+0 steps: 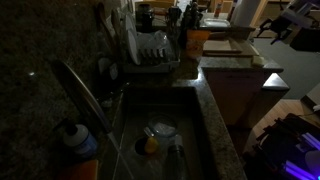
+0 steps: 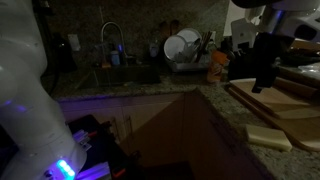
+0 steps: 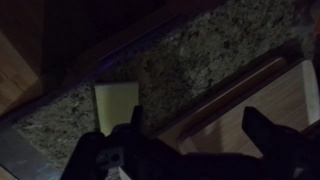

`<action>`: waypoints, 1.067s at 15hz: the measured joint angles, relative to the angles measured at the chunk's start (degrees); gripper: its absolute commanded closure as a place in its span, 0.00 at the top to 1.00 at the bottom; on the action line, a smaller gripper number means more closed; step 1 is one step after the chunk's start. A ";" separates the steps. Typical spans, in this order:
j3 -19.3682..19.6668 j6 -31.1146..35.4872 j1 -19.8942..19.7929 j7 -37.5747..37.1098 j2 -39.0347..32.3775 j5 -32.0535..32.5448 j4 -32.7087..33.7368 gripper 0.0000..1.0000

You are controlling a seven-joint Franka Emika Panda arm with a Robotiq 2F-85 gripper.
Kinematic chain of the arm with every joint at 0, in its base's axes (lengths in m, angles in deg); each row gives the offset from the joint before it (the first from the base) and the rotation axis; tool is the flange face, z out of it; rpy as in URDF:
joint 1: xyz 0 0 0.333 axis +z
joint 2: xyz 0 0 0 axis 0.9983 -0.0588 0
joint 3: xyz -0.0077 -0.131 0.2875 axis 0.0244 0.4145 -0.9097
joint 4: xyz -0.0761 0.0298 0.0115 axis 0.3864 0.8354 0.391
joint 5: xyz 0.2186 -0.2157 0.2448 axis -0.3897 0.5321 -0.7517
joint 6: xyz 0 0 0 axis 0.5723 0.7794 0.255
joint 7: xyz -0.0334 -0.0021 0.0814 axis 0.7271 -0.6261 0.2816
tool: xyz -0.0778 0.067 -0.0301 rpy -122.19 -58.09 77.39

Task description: Place the yellow sponge on the chopping board and wipe the chopping board

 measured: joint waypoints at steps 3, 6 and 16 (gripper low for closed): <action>-0.02 -0.63 -0.62 -8.45 -3.84 2.03 2.48 1.00; -0.24 -0.98 -0.64 -10.12 -4.39 2.83 3.24 1.00; -2.85 -1.40 -3.78 -5.16 -15.40 10.01 7.76 1.00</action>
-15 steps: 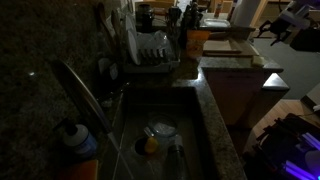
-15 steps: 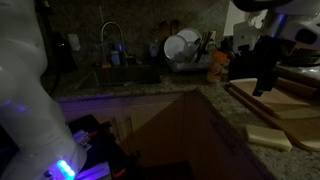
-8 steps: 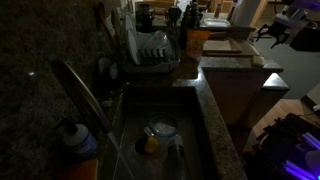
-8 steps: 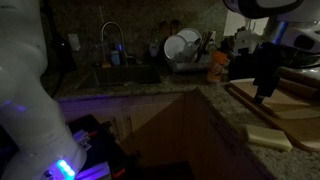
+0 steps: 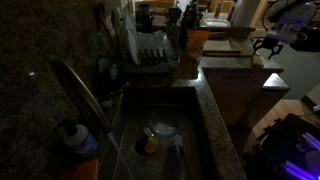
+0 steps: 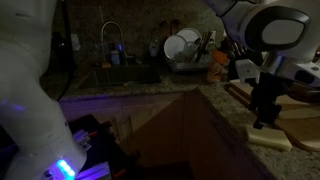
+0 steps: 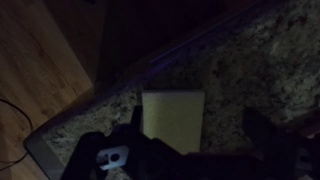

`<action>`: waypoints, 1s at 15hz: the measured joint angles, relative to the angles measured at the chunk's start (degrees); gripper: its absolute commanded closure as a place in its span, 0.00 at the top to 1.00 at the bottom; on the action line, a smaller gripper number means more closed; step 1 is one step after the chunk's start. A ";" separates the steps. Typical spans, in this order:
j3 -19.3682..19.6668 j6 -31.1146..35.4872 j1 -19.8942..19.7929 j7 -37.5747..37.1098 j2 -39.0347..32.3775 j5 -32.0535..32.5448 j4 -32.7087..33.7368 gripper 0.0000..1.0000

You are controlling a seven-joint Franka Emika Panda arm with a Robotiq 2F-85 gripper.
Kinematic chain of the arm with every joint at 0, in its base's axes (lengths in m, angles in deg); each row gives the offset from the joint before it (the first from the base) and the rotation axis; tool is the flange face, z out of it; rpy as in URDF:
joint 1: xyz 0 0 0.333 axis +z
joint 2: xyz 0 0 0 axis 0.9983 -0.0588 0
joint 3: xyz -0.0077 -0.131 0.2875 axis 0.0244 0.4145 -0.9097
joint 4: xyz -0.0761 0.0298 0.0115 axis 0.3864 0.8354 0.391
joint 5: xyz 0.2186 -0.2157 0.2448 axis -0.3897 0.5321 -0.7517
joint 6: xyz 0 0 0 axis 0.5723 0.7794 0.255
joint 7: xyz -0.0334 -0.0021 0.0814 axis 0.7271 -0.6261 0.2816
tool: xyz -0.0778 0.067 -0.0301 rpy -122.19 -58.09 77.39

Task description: Place the yellow sponge on the chopping board and wipe the chopping board

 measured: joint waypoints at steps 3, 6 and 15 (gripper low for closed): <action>-0.87 -0.09 -0.81 3.24 -0.46 0.00 0.48 1.00; -0.87 3.02 -0.87 2.24 -1.07 0.00 0.69 1.00; -0.76 9.24 -2.62 -2.34 -8.14 0.00 5.26 1.00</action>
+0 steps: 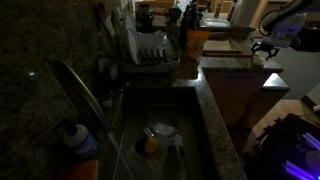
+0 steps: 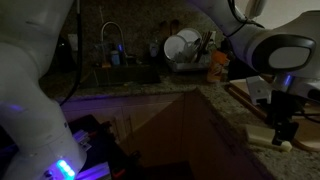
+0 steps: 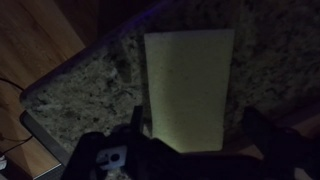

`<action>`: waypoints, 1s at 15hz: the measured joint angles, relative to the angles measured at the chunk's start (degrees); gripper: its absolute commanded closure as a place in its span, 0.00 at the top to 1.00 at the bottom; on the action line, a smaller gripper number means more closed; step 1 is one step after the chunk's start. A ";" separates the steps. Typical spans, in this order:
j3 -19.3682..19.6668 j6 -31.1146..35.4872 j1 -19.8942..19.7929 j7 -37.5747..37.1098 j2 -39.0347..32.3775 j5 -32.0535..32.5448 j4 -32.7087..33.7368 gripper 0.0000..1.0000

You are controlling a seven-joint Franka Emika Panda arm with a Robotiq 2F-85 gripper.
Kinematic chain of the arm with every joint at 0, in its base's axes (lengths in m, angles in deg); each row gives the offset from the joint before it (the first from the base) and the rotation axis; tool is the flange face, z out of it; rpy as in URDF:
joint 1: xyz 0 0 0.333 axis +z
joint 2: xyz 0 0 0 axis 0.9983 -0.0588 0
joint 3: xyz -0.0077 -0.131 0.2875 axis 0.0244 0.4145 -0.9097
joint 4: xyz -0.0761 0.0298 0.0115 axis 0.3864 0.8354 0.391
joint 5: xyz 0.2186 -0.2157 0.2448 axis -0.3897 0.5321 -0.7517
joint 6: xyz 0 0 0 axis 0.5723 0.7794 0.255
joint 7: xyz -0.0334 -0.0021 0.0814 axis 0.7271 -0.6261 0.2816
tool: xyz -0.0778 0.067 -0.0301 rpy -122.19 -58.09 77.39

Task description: Place the yellow sponge on the chopping board and wipe the chopping board

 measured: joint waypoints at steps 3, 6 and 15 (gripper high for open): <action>-0.02 -0.09 -0.20 -0.56 -0.53 -0.06 0.32 1.00; -0.13 -0.19 -0.54 -0.57 -0.84 -0.07 0.52 1.00; -1.24 -0.86 -0.48 -1.17 -0.87 -0.12 0.52 0.96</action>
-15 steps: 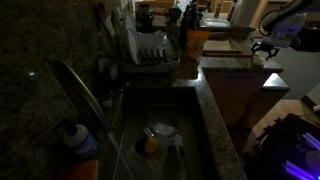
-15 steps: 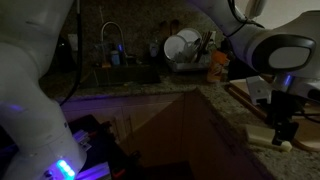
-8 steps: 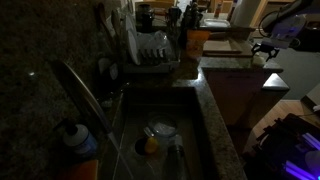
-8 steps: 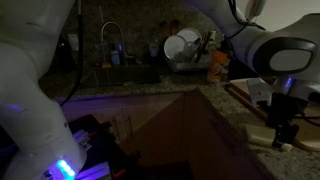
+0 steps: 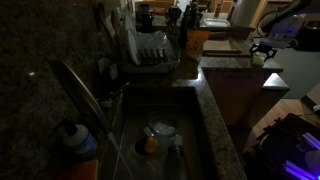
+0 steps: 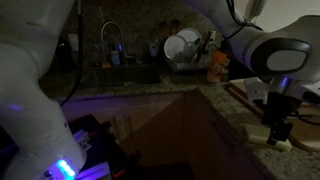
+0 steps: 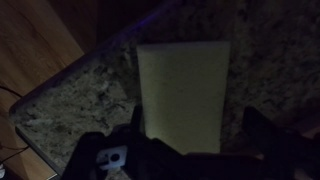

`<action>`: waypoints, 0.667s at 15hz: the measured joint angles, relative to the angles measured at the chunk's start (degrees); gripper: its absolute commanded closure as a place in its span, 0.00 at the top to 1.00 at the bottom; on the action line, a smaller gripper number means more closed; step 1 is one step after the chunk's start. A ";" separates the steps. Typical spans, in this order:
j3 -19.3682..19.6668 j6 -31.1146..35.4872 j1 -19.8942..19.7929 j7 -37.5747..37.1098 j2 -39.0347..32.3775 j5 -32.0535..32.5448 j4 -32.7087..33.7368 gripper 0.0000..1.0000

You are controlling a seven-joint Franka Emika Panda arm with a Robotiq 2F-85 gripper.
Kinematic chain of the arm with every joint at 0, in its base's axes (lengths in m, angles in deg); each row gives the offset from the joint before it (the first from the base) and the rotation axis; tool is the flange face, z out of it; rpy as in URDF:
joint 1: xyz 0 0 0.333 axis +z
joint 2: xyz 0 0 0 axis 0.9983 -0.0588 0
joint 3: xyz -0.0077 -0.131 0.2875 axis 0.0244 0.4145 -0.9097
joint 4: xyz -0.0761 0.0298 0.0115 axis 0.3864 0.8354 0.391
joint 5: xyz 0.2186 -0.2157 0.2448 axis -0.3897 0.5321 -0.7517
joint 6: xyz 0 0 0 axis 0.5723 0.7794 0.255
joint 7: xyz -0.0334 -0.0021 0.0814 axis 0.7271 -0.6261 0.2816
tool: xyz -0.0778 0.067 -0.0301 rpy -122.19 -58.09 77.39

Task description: Place the yellow sponge on the chopping board and wipe the chopping board

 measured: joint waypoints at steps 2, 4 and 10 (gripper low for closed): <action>-0.52 -0.11 0.02 -0.02 0.00 0.00 0.00 0.71; -0.73 -0.26 0.03 -0.02 0.00 0.00 0.04 0.64; -0.24 -0.78 -0.24 -0.39 0.01 0.01 0.84 0.25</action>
